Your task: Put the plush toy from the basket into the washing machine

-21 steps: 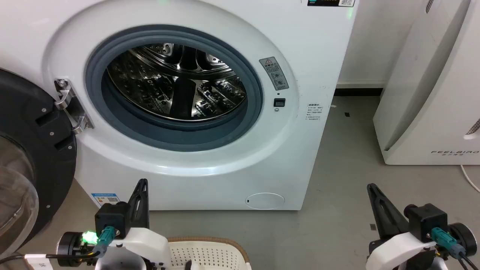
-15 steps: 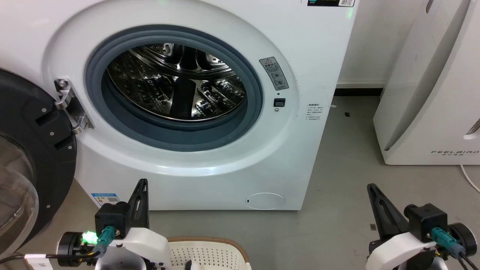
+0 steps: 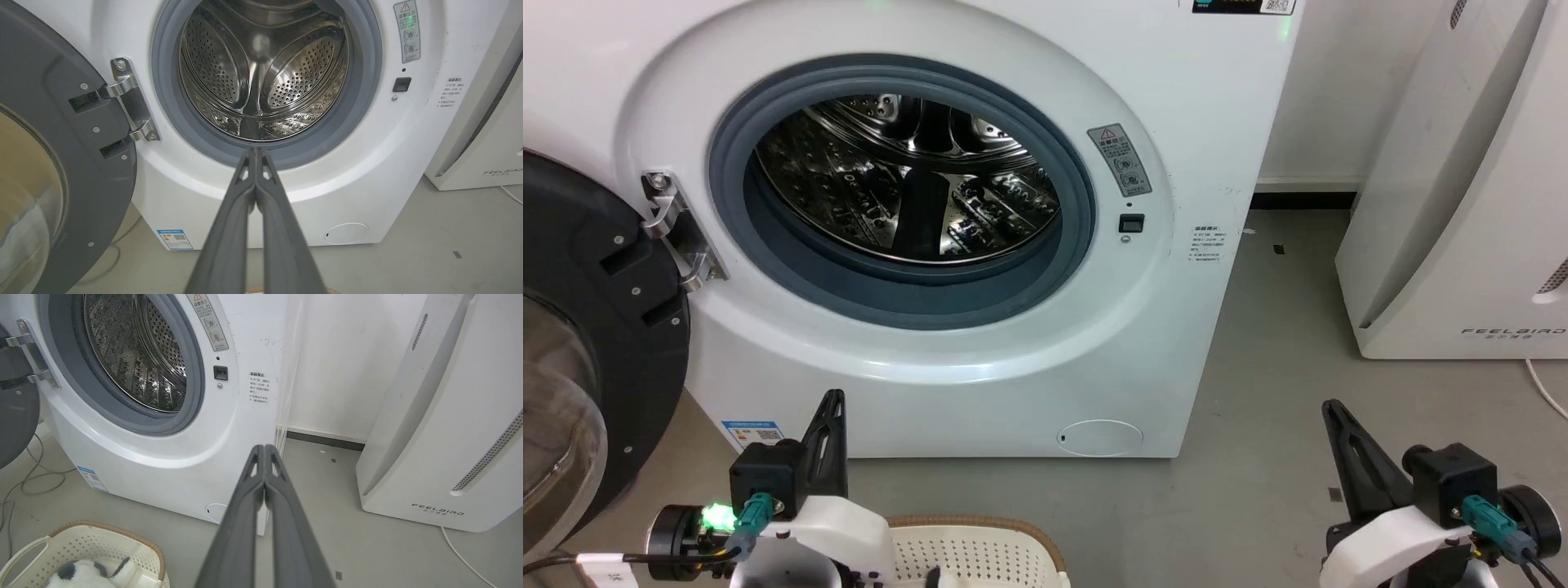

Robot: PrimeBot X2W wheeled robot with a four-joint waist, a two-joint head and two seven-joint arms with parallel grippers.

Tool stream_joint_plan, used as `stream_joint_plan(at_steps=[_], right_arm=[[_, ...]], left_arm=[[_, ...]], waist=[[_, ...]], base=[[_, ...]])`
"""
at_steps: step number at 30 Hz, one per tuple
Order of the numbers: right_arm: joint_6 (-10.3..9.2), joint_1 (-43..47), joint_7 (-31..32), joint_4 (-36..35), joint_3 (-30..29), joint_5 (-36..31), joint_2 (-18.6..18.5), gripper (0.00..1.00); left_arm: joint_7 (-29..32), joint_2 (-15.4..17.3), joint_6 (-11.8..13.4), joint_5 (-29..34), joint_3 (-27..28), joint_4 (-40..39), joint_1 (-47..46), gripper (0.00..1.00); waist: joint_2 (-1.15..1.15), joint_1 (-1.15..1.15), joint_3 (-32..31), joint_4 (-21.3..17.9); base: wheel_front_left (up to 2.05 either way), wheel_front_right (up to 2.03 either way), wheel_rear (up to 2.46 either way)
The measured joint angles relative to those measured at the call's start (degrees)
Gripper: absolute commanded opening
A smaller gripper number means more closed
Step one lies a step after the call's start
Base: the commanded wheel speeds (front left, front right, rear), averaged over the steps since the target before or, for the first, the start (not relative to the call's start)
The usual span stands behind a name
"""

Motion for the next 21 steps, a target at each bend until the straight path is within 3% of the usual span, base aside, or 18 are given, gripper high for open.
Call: stream_joint_plan(at_steps=[9, 10, 21], right_arm=[[0.00, 0.00, -0.01, 0.00, 0.01, 0.00, 0.00, 0.00], [0.01, 0.02, -0.01, -0.01, 0.00, 0.03, 0.00, 1.00], [0.01, 0.02, -0.63, -0.26, -0.51, 1.31, 0.00, 1.00]], left_arm=[[0.00, 0.00, 0.01, 0.00, 0.00, 0.00, 0.00, 0.00], [0.00, 0.00, 0.02, -0.01, -0.02, 0.02, -0.01, 1.00], [-0.64, 0.00, 0.68, -0.09, -0.64, 0.29, -0.02, 1.00]], waist=[[0.00, 0.00, 0.00, 0.00], [0.00, 0.00, 0.00, 0.00], [0.00, 0.00, 0.25, -0.03]], base=[[0.00, 0.00, 0.00], [0.00, 0.00, 0.00], [0.00, 0.00, 0.00]])
